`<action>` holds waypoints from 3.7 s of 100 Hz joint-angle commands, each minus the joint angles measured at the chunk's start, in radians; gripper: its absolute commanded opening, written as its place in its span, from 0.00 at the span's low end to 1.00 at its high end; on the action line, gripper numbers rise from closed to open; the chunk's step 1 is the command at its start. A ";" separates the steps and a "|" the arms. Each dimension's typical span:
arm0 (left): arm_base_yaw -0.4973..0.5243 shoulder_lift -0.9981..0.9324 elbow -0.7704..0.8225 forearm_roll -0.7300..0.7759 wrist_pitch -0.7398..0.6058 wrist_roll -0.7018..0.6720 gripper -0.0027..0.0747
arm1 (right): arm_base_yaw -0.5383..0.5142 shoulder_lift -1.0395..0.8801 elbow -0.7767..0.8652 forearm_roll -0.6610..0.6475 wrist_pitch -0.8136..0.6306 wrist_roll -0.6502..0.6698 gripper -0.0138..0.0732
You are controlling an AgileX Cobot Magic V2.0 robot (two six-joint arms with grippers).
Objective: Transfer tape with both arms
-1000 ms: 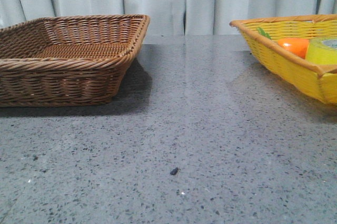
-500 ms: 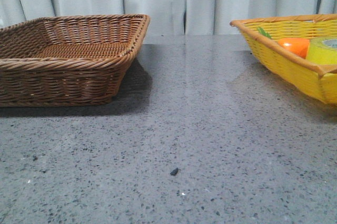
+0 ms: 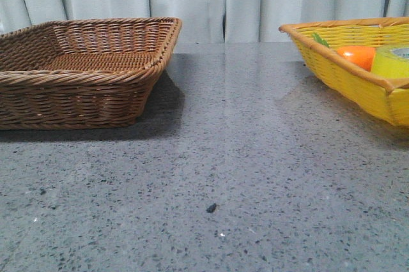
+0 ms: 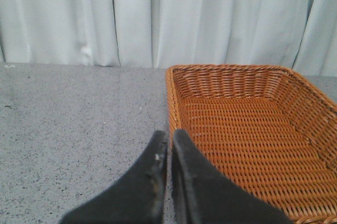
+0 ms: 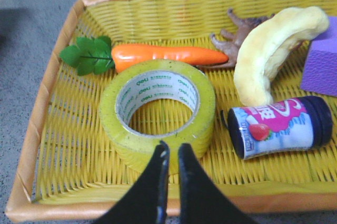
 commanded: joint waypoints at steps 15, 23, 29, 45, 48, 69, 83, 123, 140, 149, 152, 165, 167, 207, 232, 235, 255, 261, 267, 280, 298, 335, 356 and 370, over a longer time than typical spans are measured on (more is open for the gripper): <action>0.003 0.070 -0.044 -0.002 -0.071 -0.009 0.01 | 0.025 0.262 -0.264 0.015 0.121 -0.018 0.51; 0.003 0.074 -0.044 -0.002 -0.071 -0.009 0.01 | 0.056 0.343 -0.339 0.015 0.172 -0.018 0.60; 0.003 0.075 -0.044 -0.002 -0.071 -0.009 0.01 | 0.084 0.409 -0.386 0.015 0.218 -0.020 0.61; 0.003 0.075 -0.044 -0.002 -0.071 -0.009 0.01 | 0.159 0.573 -0.497 0.015 0.303 -0.020 0.61; 0.003 0.075 -0.044 -0.002 -0.071 -0.009 0.01 | 0.169 0.599 -0.512 0.015 0.308 -0.020 0.61; 0.003 0.075 -0.044 -0.002 -0.071 -0.009 0.01 | 0.193 0.756 -0.583 0.013 0.328 -0.020 0.61; 0.003 0.075 -0.044 -0.002 -0.071 -0.009 0.01 | 0.191 0.815 -0.587 -0.005 0.326 -0.020 0.61; 0.003 0.075 -0.044 -0.002 -0.072 -0.009 0.01 | 0.191 0.874 -0.587 -0.008 0.324 -0.020 0.23; 0.003 0.075 -0.044 -0.002 -0.072 -0.009 0.01 | 0.191 0.874 -0.590 -0.008 0.313 -0.020 0.07; 0.003 0.075 -0.044 -0.002 -0.081 -0.009 0.01 | 0.191 0.874 -0.620 -0.008 0.347 -0.020 0.07; 0.003 0.075 -0.044 -0.002 -0.083 -0.009 0.01 | 0.191 0.874 -0.637 -0.008 0.366 -0.020 0.07; 0.003 0.075 -0.044 -0.002 -0.087 -0.009 0.01 | 0.198 0.874 -0.759 -0.010 0.477 -0.040 0.07; 0.003 0.075 -0.044 -0.002 -0.087 -0.009 0.01 | 0.205 0.874 -0.775 -0.010 0.499 -0.052 0.07; 0.003 0.075 -0.044 -0.002 -0.099 -0.009 0.01 | 0.496 0.890 -1.042 0.016 0.658 -0.062 0.07; 0.003 0.075 -0.044 -0.002 -0.101 -0.009 0.01 | 0.615 0.992 -1.040 0.027 0.636 -0.051 0.07; 0.003 0.075 -0.044 -0.002 -0.101 -0.009 0.01 | 0.620 1.006 -1.040 0.030 0.633 -0.051 0.07; 0.003 0.075 -0.044 -0.002 -0.101 -0.009 0.01 | 0.632 1.097 -1.040 0.052 0.618 -0.051 0.09; 0.003 0.076 -0.044 -0.002 -0.103 -0.009 0.01 | 0.632 1.114 -1.040 0.052 0.618 -0.051 0.15; 0.003 0.076 -0.044 -0.002 -0.103 -0.009 0.01 | 0.632 1.125 -1.040 0.053 0.612 -0.048 0.23; 0.003 0.076 -0.044 -0.002 -0.103 -0.009 0.01 | 0.632 1.135 -1.040 0.053 0.603 -0.049 0.43; 0.003 0.076 -0.042 -0.040 -0.148 -0.009 0.01 | 0.632 1.120 -1.040 0.053 0.598 -0.049 0.48; -0.168 0.147 -0.111 -0.067 -0.164 -0.009 0.01 | 0.632 0.914 -1.040 -0.010 0.619 -0.049 0.07; -0.349 0.294 -0.169 -0.066 -0.214 -0.009 0.13 | 0.632 0.752 -1.040 -0.100 0.543 -0.049 0.07; -0.470 0.426 -0.242 -0.062 -0.233 -0.009 0.43 | 0.632 0.659 -1.040 -0.129 0.518 -0.049 0.07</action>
